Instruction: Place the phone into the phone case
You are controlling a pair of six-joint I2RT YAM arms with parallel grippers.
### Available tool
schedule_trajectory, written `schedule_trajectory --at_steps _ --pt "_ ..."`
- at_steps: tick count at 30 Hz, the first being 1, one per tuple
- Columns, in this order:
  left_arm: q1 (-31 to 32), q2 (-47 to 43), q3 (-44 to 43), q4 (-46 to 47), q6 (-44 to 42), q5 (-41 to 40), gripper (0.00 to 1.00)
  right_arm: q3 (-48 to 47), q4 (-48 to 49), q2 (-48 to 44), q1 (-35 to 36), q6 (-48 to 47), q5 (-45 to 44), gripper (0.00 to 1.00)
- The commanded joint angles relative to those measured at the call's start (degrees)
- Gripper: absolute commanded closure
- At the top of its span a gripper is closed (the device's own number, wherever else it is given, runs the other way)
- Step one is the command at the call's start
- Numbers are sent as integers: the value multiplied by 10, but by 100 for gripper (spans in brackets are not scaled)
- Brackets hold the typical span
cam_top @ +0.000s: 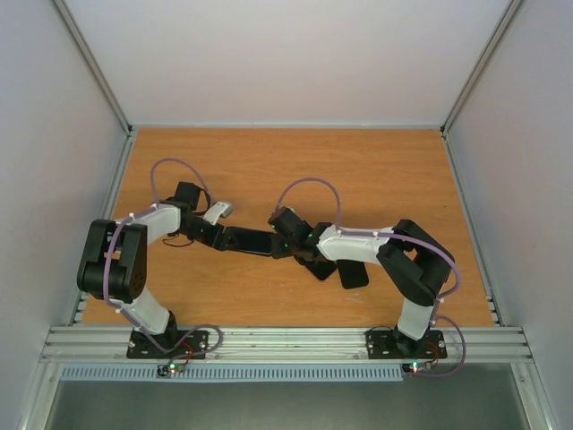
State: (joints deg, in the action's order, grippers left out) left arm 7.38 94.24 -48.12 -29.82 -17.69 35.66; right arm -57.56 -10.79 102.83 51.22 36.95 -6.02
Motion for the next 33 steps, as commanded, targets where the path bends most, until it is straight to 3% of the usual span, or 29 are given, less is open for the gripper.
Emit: schedule_trajectory --at_steps 1,17,33 --pt "6 10 -1 0 -11 26 28 -33 21 -7 1 -25 14 99" --pt "6 9 -1 1 -10 25 28 -62 -2 44 1 -28 -3 99" --pt "6 4 0 1 -12 24 28 -1 4 51 7 -2 -9 99"
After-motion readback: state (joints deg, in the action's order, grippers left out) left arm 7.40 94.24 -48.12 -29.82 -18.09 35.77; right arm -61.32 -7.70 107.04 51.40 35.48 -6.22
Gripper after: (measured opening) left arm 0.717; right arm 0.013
